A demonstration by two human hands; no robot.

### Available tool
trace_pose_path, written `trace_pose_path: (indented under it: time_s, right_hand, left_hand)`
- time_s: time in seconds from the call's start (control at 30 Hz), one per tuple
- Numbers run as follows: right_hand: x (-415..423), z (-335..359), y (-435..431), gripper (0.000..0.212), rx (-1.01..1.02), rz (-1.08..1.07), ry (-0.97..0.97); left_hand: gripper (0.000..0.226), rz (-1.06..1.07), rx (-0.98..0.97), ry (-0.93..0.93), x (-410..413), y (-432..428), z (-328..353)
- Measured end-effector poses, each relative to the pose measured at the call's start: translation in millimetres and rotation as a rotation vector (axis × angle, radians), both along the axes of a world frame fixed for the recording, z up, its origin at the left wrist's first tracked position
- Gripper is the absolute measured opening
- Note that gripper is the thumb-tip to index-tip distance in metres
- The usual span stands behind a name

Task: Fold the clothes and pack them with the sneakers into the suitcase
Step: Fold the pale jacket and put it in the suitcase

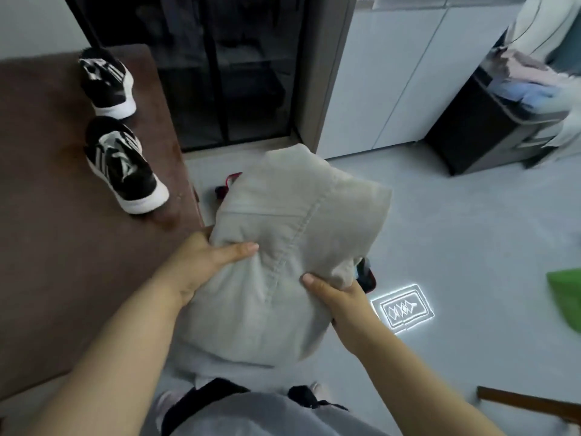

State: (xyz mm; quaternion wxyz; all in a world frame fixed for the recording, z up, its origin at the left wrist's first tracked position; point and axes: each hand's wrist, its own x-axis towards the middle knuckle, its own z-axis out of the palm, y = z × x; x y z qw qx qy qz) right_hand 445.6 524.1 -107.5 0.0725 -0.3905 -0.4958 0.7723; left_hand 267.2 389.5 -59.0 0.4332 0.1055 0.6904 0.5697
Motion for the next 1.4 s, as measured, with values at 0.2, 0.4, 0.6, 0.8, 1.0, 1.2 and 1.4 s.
trace_pose_path:
  time_s: [0.2, 0.4, 0.6, 0.8, 1.0, 1.2, 1.4]
  right_hand:
    - [79, -48, 79, 0.049, -0.129, -0.207, -0.113]
    - [91, -107, 93, 0.074, -0.306, -0.305, -0.206]
    - [58, -191, 117, 0.077, -0.385, -0.435, -0.281]
    - [-4, -337, 149, 0.044, -0.468, -0.365, -0.224]
    - [-68, -524, 164, 0.053, -0.446, -0.399, -0.191]
    - [-109, -655, 159, 0.047, -0.284, -0.251, -0.451]
    - [-111, -642, 166, 0.054, -0.018, 0.616, -0.680]
  left_hand:
    - [0.038, -0.178, -0.117, -0.103, 55, 121, -78]
    - [0.064, -0.396, -0.255, -0.076, 55, 175, -157]
    - [0.083, -0.572, -0.316, -0.013, 10, 228, -246]
    - [0.070, -0.695, -0.422, 0.145, -70, 268, -376]
    - [0.073, -0.769, -0.471, 0.411, -118, 314, -525]
    - [0.074, -0.761, -0.798, 0.740, -121, 299, -682]
    - [0.068, -0.574, -0.858, 0.817, -66, 260, -711]
